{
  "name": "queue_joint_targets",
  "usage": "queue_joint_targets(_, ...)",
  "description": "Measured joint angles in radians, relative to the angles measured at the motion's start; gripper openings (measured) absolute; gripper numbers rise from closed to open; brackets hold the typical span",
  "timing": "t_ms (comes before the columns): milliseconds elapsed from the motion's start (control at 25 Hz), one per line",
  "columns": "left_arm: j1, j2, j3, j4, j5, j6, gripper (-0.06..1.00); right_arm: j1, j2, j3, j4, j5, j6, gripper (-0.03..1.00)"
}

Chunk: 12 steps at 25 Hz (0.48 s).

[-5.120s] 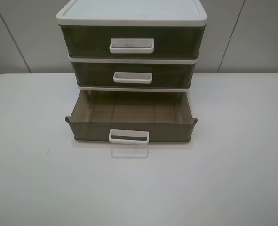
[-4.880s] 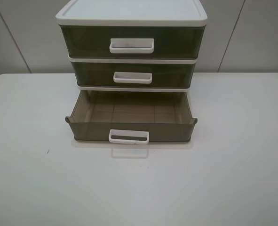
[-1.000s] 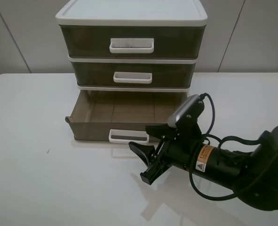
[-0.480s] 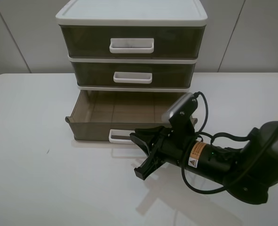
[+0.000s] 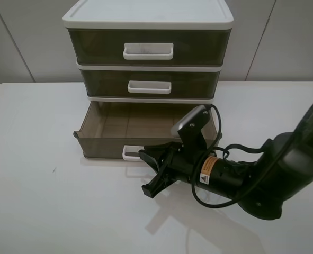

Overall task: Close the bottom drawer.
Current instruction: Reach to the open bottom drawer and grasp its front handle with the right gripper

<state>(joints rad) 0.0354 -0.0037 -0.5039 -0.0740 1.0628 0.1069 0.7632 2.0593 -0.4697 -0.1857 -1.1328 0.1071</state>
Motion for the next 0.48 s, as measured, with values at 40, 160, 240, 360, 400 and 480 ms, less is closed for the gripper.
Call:
queue_joint_targets(40, 0.0, 0.0, 0.0, 0.0, 0.0, 0.0, 0.72, 0.0, 0.008, -0.008, 0.0, 0.009, 0.009, 0.02)
queue_joint_targets(160, 0.0, 0.0, 0.0, 0.0, 0.0, 0.0, 0.72, 0.0, 0.022, -0.027, 0.0, 0.025, 0.02, 0.02)
queue_joint_targets(240, 0.0, 0.0, 0.0, 0.0, 0.0, 0.0, 0.72, 0.0, 0.022, -0.032, 0.001, 0.033, 0.021, 0.02)
queue_joint_targets(360, 0.0, 0.0, 0.0, 0.0, 0.0, 0.0, 0.72, 0.0, 0.022, -0.036, 0.005, 0.038, 0.021, 0.02)
queue_joint_targets(400, 0.0, 0.0, 0.0, 0.0, 0.0, 0.0, 0.72, 0.0, 0.022, -0.037, 0.009, 0.039, 0.021, 0.02)
queue_joint_targets(480, 0.0, 0.0, 0.0, 0.0, 0.0, 0.0, 0.72, 0.0, 0.022, -0.038, 0.017, 0.039, 0.021, 0.02)
